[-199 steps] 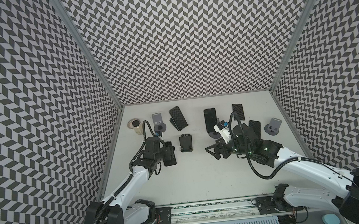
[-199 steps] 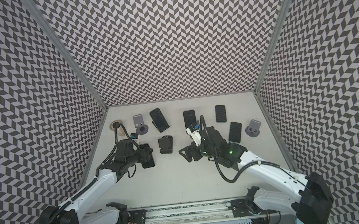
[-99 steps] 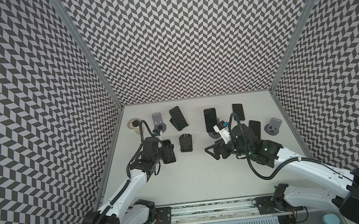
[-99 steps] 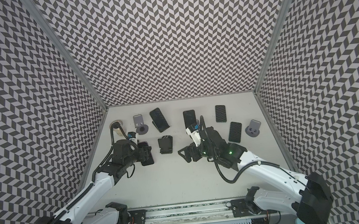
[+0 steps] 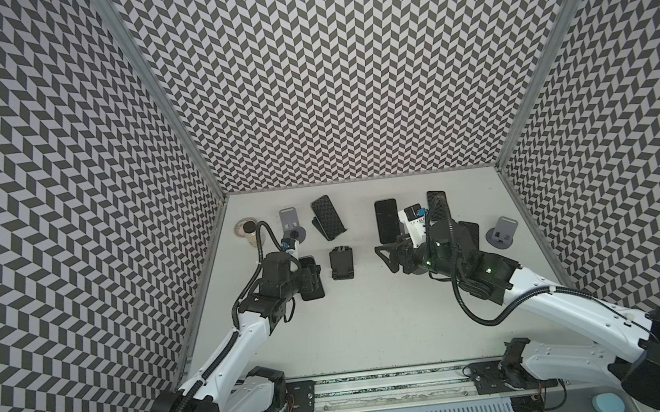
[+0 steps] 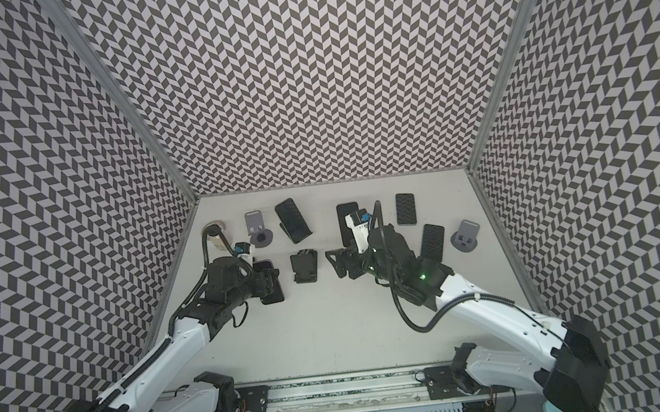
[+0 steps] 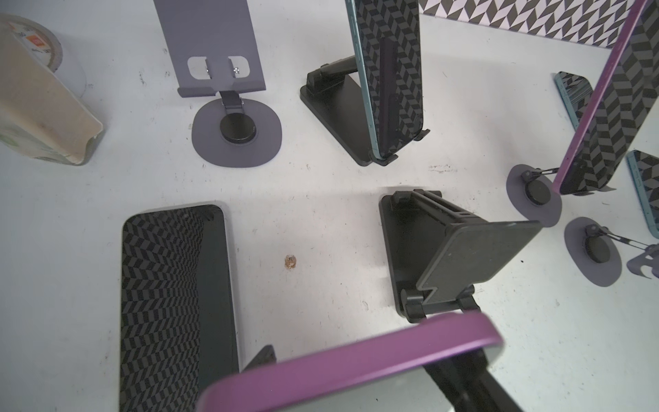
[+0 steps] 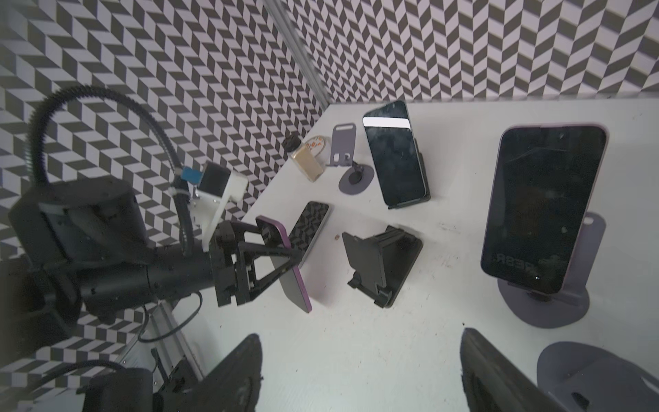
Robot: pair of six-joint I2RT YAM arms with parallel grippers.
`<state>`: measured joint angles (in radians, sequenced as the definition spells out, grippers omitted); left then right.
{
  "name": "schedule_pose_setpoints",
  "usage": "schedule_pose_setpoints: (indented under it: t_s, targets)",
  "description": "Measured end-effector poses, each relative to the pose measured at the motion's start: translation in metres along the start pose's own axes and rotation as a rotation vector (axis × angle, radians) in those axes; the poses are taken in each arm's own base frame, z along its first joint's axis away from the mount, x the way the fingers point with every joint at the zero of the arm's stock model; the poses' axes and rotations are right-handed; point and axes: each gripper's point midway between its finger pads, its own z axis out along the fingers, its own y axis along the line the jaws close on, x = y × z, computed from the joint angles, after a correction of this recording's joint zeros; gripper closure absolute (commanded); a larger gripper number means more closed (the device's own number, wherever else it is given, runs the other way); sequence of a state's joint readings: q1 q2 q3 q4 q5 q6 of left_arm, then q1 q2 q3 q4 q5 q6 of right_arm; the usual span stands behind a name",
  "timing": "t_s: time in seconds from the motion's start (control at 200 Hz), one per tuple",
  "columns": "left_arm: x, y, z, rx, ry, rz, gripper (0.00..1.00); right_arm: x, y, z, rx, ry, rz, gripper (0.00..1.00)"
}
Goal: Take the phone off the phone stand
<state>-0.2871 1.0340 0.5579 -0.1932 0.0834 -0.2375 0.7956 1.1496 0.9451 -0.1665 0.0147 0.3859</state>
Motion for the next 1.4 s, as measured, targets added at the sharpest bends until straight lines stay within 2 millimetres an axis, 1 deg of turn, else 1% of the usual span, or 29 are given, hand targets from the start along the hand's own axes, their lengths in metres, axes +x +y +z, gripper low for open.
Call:
schedule_pose_setpoints:
  t_s: [0.045, 0.1, 0.185, 0.265, 0.325, 0.401, 0.486, 0.581, 0.651, 0.721, 0.851, 0.936, 1.021, 1.142, 1.312, 1.402]
  targets:
    - [0.000, -0.001, 0.000, 0.005, 0.000, 0.000, 0.40, -0.017, 0.004, 0.000, 0.012, -0.028, 0.001, 0.15]
    - [0.001, -0.001, 0.000, 0.008, 0.004, -0.001, 0.40, -0.043, 0.012, -0.001, 0.011, -0.074, 0.003, 0.16]
    - [0.003, -0.001, 0.000, 0.009, 0.013, -0.004, 0.40, -0.081, 0.027, -0.010, -0.005, -0.146, 0.006, 0.16]
    - [0.006, -0.001, 0.000, 0.005, 0.035, -0.007, 0.40, -0.103, 0.036, -0.020, -0.013, -0.182, 0.015, 0.16]
    - [0.005, -0.002, 0.000, 0.002, 0.056, -0.012, 0.40, -0.114, 0.041, -0.025, -0.016, -0.186, 0.029, 0.16]
    - [0.000, -0.003, 0.003, -0.005, 0.085, -0.024, 0.40, -0.122, 0.045, -0.027, -0.015, -0.176, 0.054, 0.17]
    - [-0.008, -0.005, 0.004, -0.009, 0.103, -0.036, 0.40, -0.125, 0.049, -0.028, -0.018, -0.151, 0.086, 0.18]
    - [-0.018, -0.007, 0.004, -0.013, 0.114, -0.055, 0.40, -0.125, 0.054, -0.026, -0.028, -0.110, 0.122, 0.18]
    - [-0.026, -0.009, 0.005, -0.016, 0.122, -0.062, 0.39, -0.120, 0.056, -0.022, -0.035, -0.070, 0.142, 0.19]
    - [-0.031, -0.010, 0.006, -0.022, 0.136, -0.065, 0.39, -0.109, 0.057, -0.016, -0.038, -0.017, 0.161, 0.19]
    - [-0.033, -0.008, 0.011, -0.038, 0.166, -0.067, 0.38, -0.075, 0.053, 0.004, -0.036, 0.112, 0.187, 0.19]
    - [-0.026, -0.005, 0.014, -0.053, 0.200, -0.069, 0.38, -0.048, 0.049, 0.017, -0.026, 0.206, 0.198, 0.20]
    - [-0.019, -0.003, 0.016, -0.065, 0.238, -0.072, 0.38, -0.026, 0.049, 0.027, -0.024, 0.282, 0.205, 0.21]
    - [-0.007, 0.000, 0.018, -0.078, 0.288, -0.076, 0.38, 0.001, 0.060, 0.035, -0.038, 0.372, 0.189, 0.21]
    - [0.009, 0.004, 0.020, -0.097, 0.355, -0.078, 0.37, 0.036, 0.084, 0.035, -0.081, 0.479, 0.153, 0.21]
    - [0.016, 0.006, 0.020, -0.106, 0.385, -0.075, 0.38, 0.054, 0.093, 0.035, -0.097, 0.525, 0.138, 0.21]
